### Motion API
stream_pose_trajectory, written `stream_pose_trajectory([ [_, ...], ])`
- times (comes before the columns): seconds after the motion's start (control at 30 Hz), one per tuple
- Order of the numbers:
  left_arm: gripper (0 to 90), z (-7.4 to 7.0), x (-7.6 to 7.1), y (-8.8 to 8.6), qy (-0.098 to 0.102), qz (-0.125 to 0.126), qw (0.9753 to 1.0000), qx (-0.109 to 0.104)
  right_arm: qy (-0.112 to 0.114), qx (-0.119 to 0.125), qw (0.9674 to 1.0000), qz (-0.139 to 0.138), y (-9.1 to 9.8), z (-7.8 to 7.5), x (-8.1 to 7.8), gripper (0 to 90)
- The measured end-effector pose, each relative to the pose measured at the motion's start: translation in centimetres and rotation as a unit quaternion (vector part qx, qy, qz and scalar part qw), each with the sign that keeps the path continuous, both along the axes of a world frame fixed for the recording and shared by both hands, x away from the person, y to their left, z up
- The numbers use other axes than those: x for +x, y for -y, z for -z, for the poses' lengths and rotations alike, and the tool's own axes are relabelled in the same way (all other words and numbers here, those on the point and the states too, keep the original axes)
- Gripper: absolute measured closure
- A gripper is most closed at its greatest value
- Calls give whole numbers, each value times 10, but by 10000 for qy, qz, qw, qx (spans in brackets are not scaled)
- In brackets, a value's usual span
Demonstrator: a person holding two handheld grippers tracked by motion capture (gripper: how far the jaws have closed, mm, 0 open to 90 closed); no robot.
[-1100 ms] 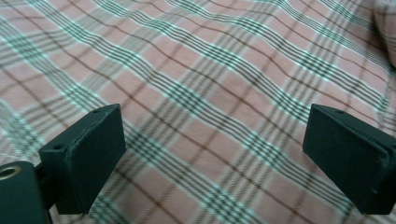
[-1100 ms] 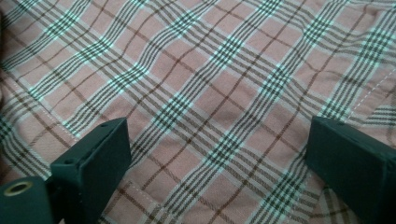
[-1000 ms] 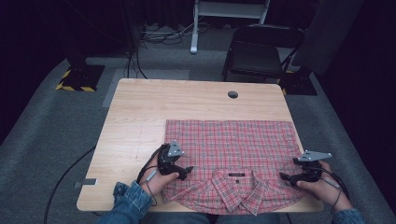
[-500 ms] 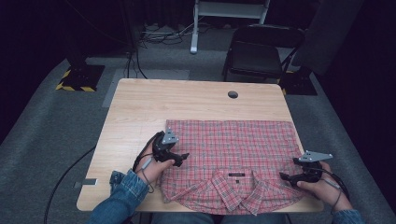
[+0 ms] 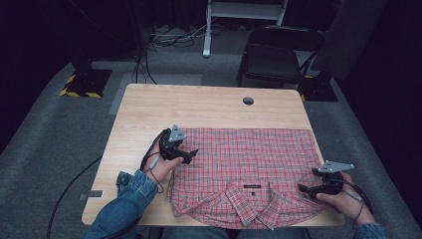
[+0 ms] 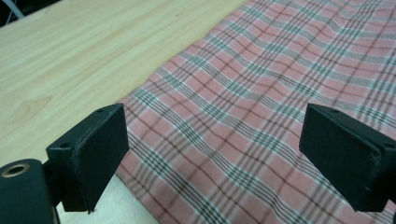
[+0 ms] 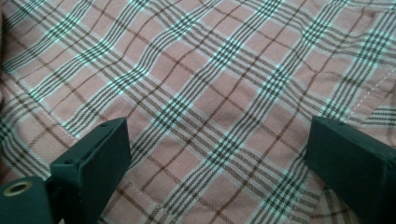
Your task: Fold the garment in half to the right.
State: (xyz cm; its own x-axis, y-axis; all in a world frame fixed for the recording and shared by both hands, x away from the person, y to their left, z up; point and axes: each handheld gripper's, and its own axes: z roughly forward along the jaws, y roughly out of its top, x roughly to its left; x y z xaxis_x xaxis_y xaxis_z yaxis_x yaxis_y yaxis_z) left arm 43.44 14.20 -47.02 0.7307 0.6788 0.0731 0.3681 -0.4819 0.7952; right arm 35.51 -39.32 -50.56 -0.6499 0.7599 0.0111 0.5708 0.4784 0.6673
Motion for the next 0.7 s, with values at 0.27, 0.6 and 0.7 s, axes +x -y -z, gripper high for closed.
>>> stream_pose_trajectory([
  [0.27,133,3,25,-4,-38,-90,9999,-27,15,21,10000,8,0,0,0,67],
  [0.6,158,15,58,-14,-179,-291,9993,-140,53,65,10000,14,1,1,0,68],
  [0.7,182,19,65,-18,-223,-330,9991,-123,85,85,9999,11,1,2,-1,67],
])
